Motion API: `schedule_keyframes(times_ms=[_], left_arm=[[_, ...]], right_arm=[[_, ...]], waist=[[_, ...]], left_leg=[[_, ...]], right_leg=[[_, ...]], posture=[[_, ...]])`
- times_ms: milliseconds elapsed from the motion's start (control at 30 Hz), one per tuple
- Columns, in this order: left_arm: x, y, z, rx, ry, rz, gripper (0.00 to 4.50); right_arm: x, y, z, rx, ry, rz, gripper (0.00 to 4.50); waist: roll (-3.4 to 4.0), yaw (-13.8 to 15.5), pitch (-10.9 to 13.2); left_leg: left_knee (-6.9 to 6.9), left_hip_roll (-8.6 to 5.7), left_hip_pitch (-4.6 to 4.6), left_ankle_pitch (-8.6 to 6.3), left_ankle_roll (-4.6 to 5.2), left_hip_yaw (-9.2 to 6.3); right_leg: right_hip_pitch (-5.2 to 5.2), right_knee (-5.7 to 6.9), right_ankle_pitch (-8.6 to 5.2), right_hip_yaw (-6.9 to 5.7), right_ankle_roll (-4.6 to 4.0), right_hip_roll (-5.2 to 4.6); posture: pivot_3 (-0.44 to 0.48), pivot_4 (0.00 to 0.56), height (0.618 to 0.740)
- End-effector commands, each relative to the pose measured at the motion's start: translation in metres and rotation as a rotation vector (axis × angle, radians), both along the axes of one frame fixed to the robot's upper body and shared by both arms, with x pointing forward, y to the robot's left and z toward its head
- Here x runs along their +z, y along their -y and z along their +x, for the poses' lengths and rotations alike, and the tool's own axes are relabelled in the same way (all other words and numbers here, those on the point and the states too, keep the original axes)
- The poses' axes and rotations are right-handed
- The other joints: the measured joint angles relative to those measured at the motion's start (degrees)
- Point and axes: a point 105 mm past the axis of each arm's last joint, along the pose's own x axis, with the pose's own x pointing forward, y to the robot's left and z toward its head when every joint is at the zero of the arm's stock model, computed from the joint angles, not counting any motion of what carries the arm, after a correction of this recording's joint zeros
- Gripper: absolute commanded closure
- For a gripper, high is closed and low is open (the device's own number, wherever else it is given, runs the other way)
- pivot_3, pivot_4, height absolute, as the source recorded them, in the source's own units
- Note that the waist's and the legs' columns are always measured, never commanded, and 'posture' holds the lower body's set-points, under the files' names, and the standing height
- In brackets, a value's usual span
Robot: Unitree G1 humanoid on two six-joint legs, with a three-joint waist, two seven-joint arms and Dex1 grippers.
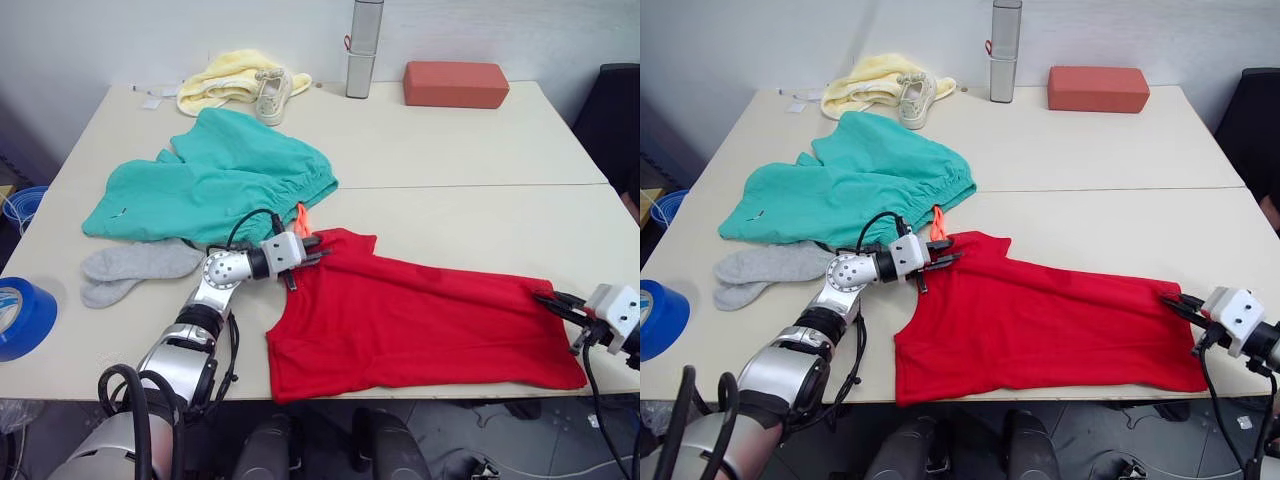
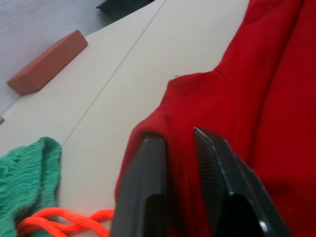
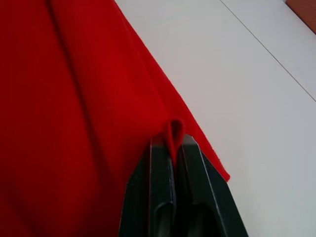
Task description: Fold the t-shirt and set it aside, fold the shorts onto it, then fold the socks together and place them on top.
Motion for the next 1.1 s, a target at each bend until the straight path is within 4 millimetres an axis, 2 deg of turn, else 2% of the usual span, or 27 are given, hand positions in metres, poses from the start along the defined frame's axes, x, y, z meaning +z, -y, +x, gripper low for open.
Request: schedule_keyframes(times_ms=[33,133,267,333,433,533,667,700,833,967,1100], left_arm=[[0.011,-0.009,-0.002,-0.016,0.011,-0.037,2.26],[0.013,-0.019,-0.005,-0.039,-0.046,-0.053,1.29],[0.019,-0.038,-0.012,-0.085,-0.249,-0.098,0.0],[0.027,-0.046,-0.015,-0.088,-0.414,-0.134,0.0],[0.05,-0.048,-0.011,-0.041,-0.661,-0.208,0.0],[0.063,-0.039,-0.005,0.011,-0.768,-0.211,0.0],[0.07,-0.025,0.002,0.066,-0.912,-0.188,0.0],[0.07,-0.02,0.006,0.115,-1.0,-0.185,0.0],[0.069,-0.007,0.013,0.234,-1.159,-0.134,0.0],[0.063,-0.003,0.016,0.29,-1.218,-0.096,0.0],[0.048,0.001,0.019,0.329,-1.256,-0.081,0.0]], right_arm=[[0.013,0.001,-0.008,0.035,0.019,0.004,3.15],[0.02,0.001,-0.014,0.058,-0.001,0.01,2.09],[0.044,0.009,-0.022,0.045,-0.002,0.036,0.65],[0.053,0.01,-0.027,0.042,-0.03,0.072,0.03],[0.063,0.007,-0.033,0.036,-0.122,0.139,0.03],[0.068,0.005,-0.031,0.011,-0.16,0.17,0.03],[0.069,0.006,-0.026,-0.048,-0.267,0.267,0.03],[0.069,0.007,-0.023,-0.073,-0.311,0.291,0.03],[0.073,0.006,-0.011,-0.107,-0.383,0.331,0.03],[0.07,0.001,-0.007,-0.098,-0.458,0.33,0.03],[0.065,-0.001,-0.003,-0.067,-0.464,0.273,0.03]], waist=[[0.0,0.0,0.0],[0.02,0.0,0.0],[0.05,-0.1,0.0],[0.05,0.0,0.0],[0.03,0.2,0.0],[0.0,0.5,0.0],[0.0,0.7,0.0],[0.0,0.7,0.0],[-0.07,0.5,0.0],[-0.08,0.2,0.0],[-0.1,0.1,0.0]], left_leg=[[0.01,0.0,0.0,0.0,0.01,-0.01],[0.01,0.01,0.03,-0.01,0.02,-0.02],[0.02,0.01,0.03,-0.02,0.03,-0.01],[0.03,0.03,0.03,-0.02,0.03,-0.02],[0.07,0.04,-0.01,-0.02,0.03,-0.15],[0.15,0.0,-0.02,-0.06,0.1,-0.31],[0.17,-0.03,-0.02,-0.06,0.1,-0.31],[0.17,-0.03,-0.03,-0.06,0.1,-0.31],[0.21,-0.03,-0.03,-0.05,0.11,-0.19],[0.11,0.02,-0.04,-0.01,0.02,-0.15],[0.15,0.0,-0.05,0.0,0.0,0.02]], right_leg=[[0.01,0.0,0.0,0.0,0.0,0.0],[0.04,0.0,0.0,0.0,0.0,0.0],[0.03,0.06,0.0,0.03,0.0,0.0],[0.03,0.06,0.0,0.03,0.0,0.0],[0.09,0.09,-0.01,0.15,-0.01,-0.01],[0.24,0.07,-0.01,0.22,-0.01,-0.08],[0.24,0.08,0.0,0.23,0.0,-0.07],[0.23,0.09,0.0,0.22,0.0,-0.05],[0.17,0.14,0.0,0.16,0.01,0.02],[0.07,0.32,-0.04,0.15,-0.02,0.08],[-0.05,0.41,-0.07,0.1,0.0,0.11]], posture=[[0.0,0.15,0.74],[0.0,0.15,0.74],[0.0,0.15,0.74],[0.0,0.15,0.74],[0.0,0.15,0.74],[0.0,0.15,0.74],[0.0,0.15,0.74],[0.0,0.15,0.74],[0.0,0.15,0.74],[0.0,0.15,0.74],[0.0,0.15,0.74]])
